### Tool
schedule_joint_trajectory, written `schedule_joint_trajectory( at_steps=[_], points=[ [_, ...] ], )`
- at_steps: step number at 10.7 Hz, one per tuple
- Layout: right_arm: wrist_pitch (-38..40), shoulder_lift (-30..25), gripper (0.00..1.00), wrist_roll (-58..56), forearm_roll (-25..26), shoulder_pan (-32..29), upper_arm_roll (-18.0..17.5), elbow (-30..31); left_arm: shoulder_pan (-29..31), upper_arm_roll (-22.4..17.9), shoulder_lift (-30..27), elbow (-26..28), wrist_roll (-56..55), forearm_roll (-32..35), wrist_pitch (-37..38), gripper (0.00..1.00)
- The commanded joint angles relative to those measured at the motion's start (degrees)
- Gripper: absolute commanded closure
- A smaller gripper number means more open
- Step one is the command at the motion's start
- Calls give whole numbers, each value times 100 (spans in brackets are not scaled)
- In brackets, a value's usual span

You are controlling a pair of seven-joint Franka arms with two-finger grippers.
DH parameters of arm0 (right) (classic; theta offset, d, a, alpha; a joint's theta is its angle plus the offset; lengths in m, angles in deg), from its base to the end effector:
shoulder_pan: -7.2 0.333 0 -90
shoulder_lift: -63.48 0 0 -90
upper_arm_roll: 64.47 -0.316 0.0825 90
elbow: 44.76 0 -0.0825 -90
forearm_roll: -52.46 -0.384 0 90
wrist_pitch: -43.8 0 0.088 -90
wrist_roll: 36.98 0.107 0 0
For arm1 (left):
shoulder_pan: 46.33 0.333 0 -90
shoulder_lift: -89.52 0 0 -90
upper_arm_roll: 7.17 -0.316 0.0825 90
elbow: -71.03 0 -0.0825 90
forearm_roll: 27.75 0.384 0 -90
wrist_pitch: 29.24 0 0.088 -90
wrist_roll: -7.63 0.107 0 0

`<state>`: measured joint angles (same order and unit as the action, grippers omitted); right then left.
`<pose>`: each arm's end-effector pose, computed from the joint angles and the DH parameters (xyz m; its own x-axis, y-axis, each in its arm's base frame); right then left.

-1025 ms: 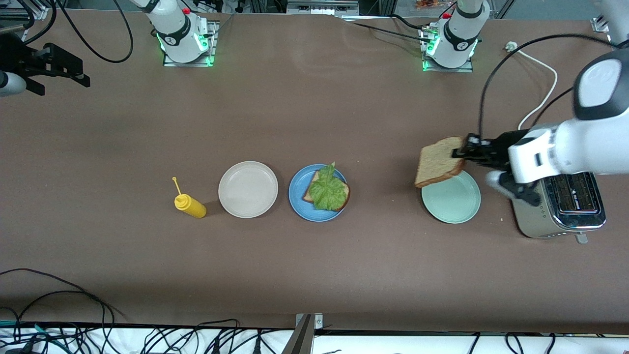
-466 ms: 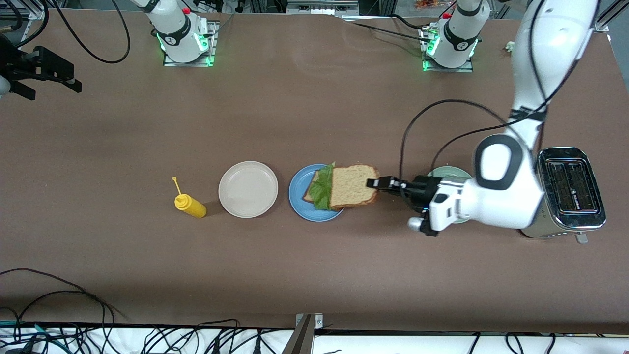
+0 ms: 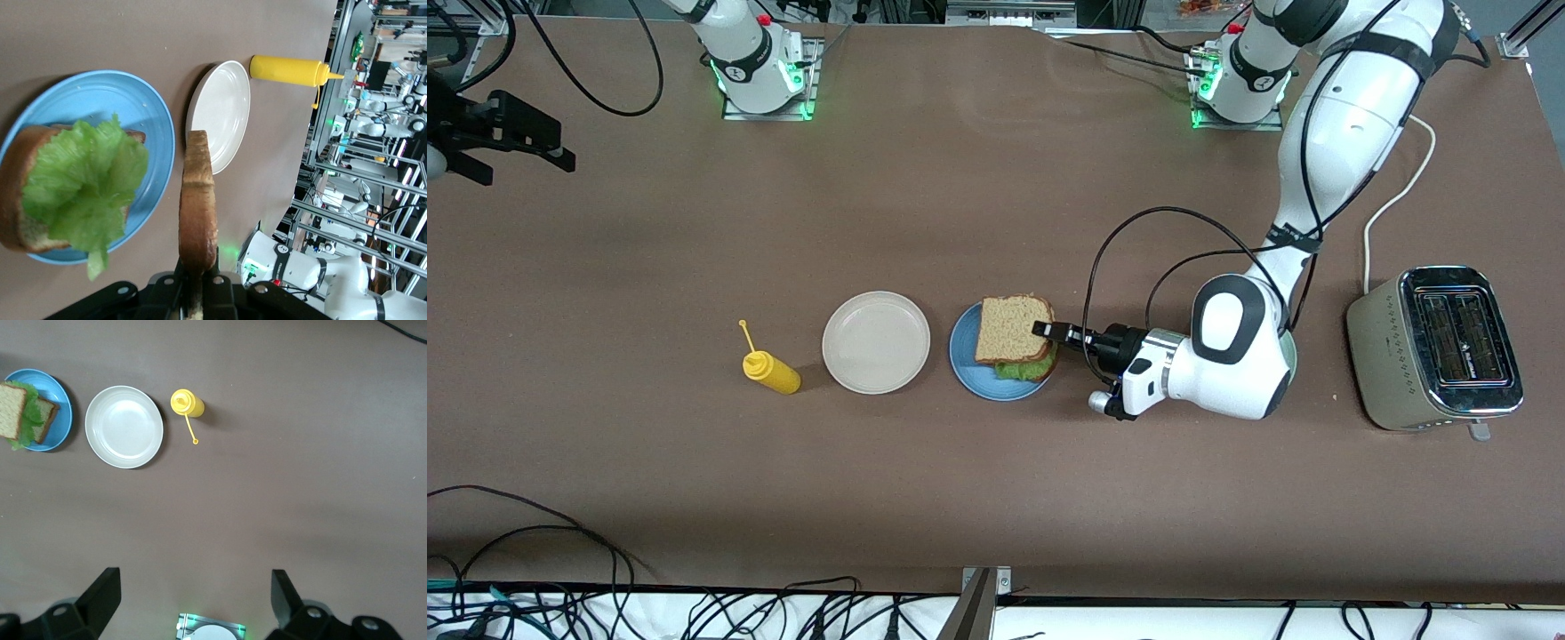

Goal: Make sandwich in blue plate with both arms
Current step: 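Carry the bread over the lettuce and lay it on top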

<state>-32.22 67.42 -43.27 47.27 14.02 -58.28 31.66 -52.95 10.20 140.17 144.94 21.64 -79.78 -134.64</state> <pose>0.5480 0.0200 0.6755 0.9878 0.1415 -0.0651 0.1354 -0.9867 -0.0895 0.6668 -0.3034 0.2490 0.9276 -0.2966 -0.2271 0.0516 -0.5004 0.8642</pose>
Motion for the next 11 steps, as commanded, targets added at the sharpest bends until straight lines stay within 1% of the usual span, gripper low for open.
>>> schedule_joint_trajectory(
  at_steps=[1, 2, 3, 4, 5, 6, 7, 9, 11],
  points=[
    [78, -34, 0, -74, -526, -23, 286, -91, -23, -32, 357, -52, 681, -353, -111, 100],
    [87, -112, 0, -66, -623, -23, 303, -91, -41, -67, 402, -44, 769, -335, -139, 96],
    [87, -113, 0, -57, -711, -23, 312, -109, -41, -102, 411, -52, 779, -335, -139, 69],
    [96, -121, 0, -57, -738, -23, 312, -109, -41, -172, 455, 17, 796, -248, -139, 53],
    [87, -165, 0, -57, -799, -23, 339, -100, -41, -190, 498, 70, 805, -168, -139, 1],
    [87, -165, 0, -48, -800, -23, 321, -100, -41, -208, 482, 79, 788, -159, -139, 0],
    [52, -113, 0, -83, -808, -32, 339, -92, -32, -225, 447, 53, 779, 50, -139, 0],
    [43, -60, 0, -355, -800, -49, 365, -83, 20, -226, 228, -35, 621, 1363, -139, 0],
    [34, -34, 0, -390, -800, -128, 409, -91, 125, -226, -106, -35, 175, 2254, -87, 0]
  ],
)
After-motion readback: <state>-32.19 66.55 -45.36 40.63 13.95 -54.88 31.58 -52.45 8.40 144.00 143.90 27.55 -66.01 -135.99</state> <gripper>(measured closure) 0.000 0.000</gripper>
